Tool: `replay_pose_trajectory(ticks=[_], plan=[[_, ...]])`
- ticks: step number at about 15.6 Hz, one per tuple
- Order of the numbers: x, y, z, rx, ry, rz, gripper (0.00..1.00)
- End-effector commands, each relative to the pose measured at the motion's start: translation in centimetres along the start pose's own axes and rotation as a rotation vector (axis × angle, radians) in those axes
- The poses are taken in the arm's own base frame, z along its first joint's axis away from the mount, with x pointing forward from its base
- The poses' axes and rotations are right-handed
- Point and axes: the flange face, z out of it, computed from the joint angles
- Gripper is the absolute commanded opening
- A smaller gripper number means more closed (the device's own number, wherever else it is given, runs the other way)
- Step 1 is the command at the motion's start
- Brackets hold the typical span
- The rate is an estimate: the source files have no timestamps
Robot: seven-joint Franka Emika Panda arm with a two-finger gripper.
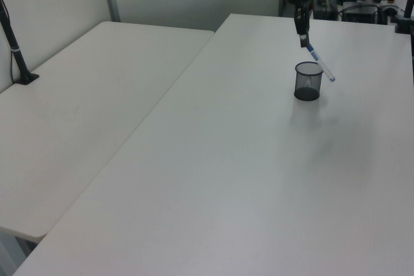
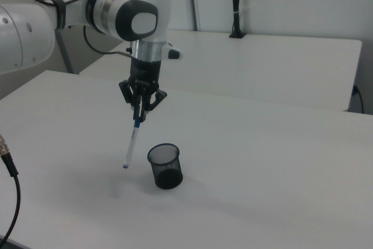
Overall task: Remove the marker
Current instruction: 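Lower the marker beside the cup and release it on the table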
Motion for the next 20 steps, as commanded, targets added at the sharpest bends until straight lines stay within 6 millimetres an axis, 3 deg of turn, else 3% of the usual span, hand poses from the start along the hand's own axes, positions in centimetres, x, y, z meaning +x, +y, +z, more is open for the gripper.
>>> replay_pose_trajectory(ticks=[1, 5, 9, 20], plan=[[1.1, -2.7, 3.9, -0.053, -0.109, -0.018, 0.05], [1.5, -4.6, 6.9, -0.075, -0.172, -0.042, 0.06], [3.4, -6.2, 10.9, -0.087, -0.226, -0.028, 0.08], [6.7, -6.3, 15.3, -0.125, -0.177, 0.031, 0.34]])
